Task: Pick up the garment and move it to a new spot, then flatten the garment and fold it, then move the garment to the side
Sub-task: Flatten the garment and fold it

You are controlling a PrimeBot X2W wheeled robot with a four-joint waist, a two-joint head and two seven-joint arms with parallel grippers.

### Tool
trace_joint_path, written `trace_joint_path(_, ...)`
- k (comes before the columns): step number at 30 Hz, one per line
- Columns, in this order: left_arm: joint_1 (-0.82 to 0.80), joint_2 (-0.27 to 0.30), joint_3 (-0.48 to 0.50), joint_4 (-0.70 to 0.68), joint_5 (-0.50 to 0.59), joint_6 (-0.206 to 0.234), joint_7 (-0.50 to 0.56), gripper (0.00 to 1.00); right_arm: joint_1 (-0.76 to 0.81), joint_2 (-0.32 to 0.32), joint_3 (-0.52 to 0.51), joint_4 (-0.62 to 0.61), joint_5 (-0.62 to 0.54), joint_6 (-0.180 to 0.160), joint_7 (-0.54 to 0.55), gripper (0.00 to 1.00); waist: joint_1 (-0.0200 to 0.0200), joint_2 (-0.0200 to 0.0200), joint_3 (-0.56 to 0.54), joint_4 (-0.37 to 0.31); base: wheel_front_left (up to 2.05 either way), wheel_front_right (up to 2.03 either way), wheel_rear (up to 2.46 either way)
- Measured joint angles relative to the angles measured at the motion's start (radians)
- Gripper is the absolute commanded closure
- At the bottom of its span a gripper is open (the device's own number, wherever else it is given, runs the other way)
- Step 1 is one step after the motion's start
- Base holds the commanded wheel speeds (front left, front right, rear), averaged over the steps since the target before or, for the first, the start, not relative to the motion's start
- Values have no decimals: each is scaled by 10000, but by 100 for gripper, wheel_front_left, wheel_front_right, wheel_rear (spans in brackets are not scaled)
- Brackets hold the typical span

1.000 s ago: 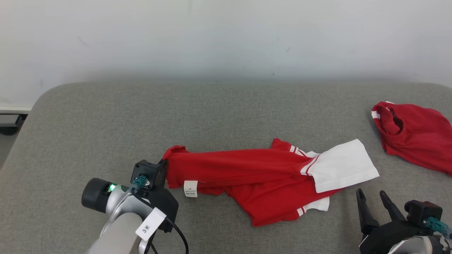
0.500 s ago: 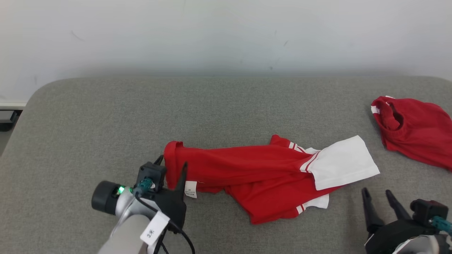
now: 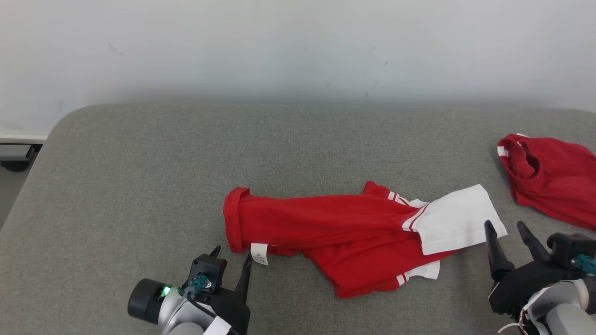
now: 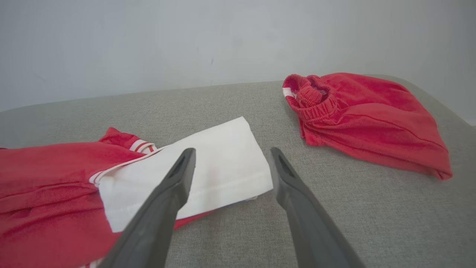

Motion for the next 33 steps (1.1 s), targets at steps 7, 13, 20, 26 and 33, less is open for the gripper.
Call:
trace_joint_path(7, -62, 2, 125, 408, 92, 82, 226, 0, -80, 42, 217, 8, -136, -36, 148, 0, 0, 0, -41, -149, 0, 0, 0)
trace_joint_path(13, -601, -128, 307, 617, 105, 111, 303, 0, -51, 10, 199, 17, -136, -77, 226, 0, 0, 0, -4, -270, 0, 0, 0)
trace_joint_path(20, -822, -199, 433, 1074, 151, 165, 399, 0, -50, 92, 259, 25, -136, -86, 313, 0, 0, 0, 26, -399, 0, 0, 0)
trace_joint_path(26, -1020, -230, 512, 1553, 203, 165, 456, 0, -44, 130, 261, 19, -136, -111, 316, 0, 1, 0, 87, -503, 0, 0, 0)
trace_joint_path(33, -1237, -267, 662, 1956, 205, 167, 562, 0, -41, 127, 226, 12, -134, -176, 318, 0, 1, 0, 150, -549, 0, 0, 0)
